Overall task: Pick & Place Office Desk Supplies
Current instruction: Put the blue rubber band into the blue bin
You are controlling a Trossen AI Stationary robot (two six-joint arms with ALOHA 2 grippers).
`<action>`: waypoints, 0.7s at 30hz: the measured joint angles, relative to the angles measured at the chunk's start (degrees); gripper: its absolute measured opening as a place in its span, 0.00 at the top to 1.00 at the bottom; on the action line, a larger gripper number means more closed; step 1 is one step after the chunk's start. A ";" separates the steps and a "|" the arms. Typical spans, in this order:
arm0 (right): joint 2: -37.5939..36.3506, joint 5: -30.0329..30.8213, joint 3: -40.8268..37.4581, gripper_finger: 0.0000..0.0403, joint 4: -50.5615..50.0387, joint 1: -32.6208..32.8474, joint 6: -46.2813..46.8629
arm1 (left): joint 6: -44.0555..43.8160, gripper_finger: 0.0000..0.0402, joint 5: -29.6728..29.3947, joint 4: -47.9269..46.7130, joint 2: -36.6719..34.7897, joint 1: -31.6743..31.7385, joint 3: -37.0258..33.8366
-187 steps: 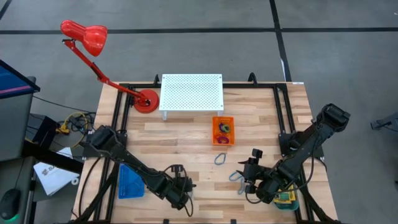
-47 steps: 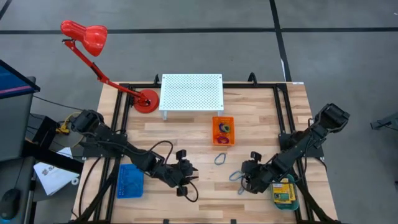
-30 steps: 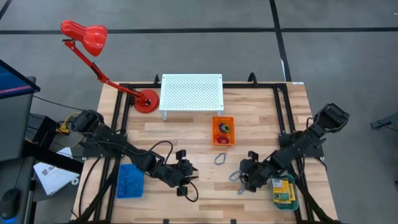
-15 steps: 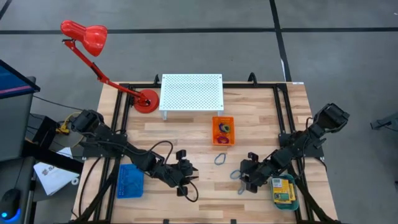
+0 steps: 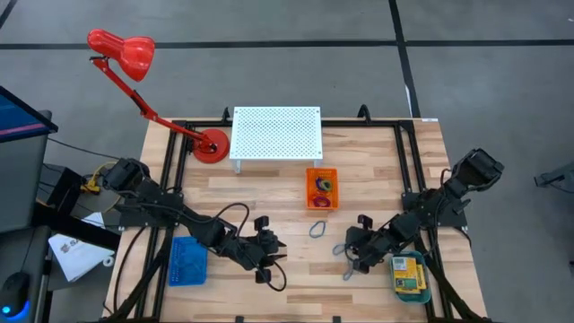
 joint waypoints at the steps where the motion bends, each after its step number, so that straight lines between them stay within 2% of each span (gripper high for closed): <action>1: 0.00 0.01 0.00 0.95 -0.25 0.00 -0.31 | 0.00 0.70 0.00 0.00 0.00 0.00 0.00; 14: 0.00 2.10 0.00 0.99 0.90 1.06 -5.20 | 0.00 0.70 0.00 0.06 0.00 0.00 0.00; 21: 0.00 2.66 0.45 1.00 6.14 2.59 -10.86 | 0.03 0.70 0.00 1.46 0.00 0.00 0.00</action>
